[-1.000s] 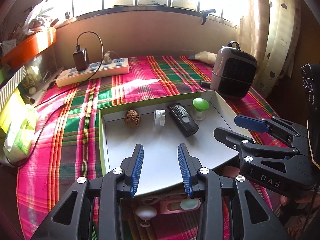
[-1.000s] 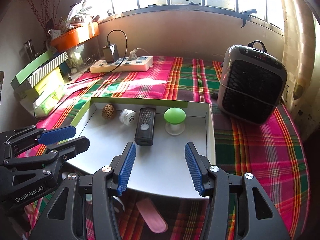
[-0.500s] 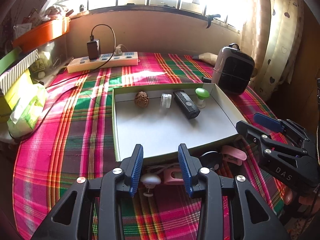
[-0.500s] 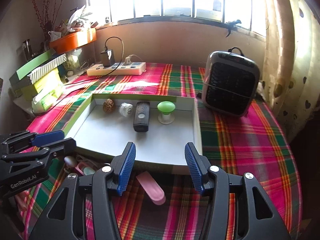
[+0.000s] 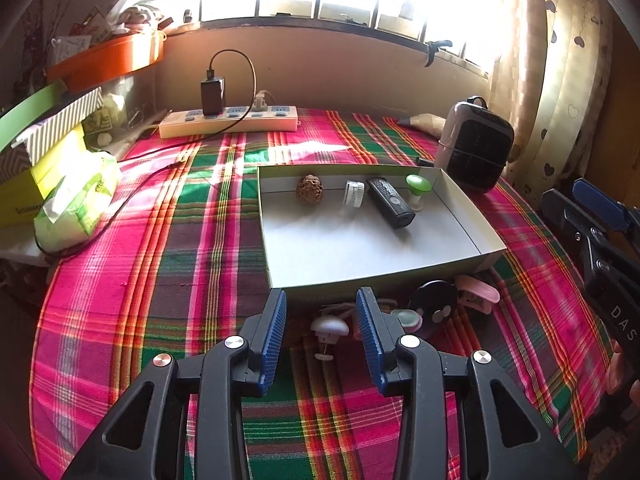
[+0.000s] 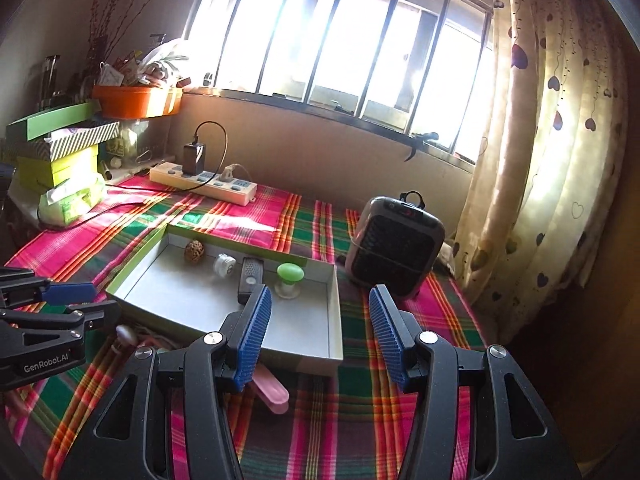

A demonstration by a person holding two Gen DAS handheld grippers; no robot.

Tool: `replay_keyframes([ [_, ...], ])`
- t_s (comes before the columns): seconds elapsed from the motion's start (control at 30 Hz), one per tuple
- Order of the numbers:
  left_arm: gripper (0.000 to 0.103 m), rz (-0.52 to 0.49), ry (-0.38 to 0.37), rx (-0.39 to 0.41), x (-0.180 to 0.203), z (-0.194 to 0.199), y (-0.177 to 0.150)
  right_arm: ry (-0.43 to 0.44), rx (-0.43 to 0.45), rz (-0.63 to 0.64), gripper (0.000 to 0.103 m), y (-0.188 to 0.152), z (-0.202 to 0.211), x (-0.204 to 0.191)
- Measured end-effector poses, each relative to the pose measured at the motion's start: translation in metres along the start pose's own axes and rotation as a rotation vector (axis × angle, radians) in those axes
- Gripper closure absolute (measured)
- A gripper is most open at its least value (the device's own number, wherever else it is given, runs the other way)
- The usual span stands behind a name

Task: Organize objects
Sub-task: 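Lift both open grippers out of the tray and pull back, then move the right gripper over the pink clip while the left gripper approaches the second walnut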

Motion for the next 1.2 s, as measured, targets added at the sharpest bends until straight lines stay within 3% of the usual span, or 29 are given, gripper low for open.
replay_keyframes([
  [0.57, 0.068, -0.009, -0.003, 0.006, -0.009, 0.003, -0.009, 0.002, -0.021, 0.02, 0.051, -0.007, 0.001, -0.015],
  [0.8, 0.068, 0.003, -0.038, -0.018, -0.017, -0.002, -0.019, 0.1, -0.082, -0.049, 0.051, -0.027, -0.01, -0.007],
  [1.2, 0.063, 0.008, -0.066, -0.064, -0.02, -0.015, -0.026, 0.187, -0.179, -0.133, 0.051, -0.057, -0.027, 0.008],
])
Point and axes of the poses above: each gripper's, at about its wrist camera, not at the fingertips, and z roughly against the way its jaws point, x to its right, y to its top, the point moved 4 cm from there along -z, roughly the way its jaws point, and after that the axes turned 8 degrees about y, right-handed, at the moved point
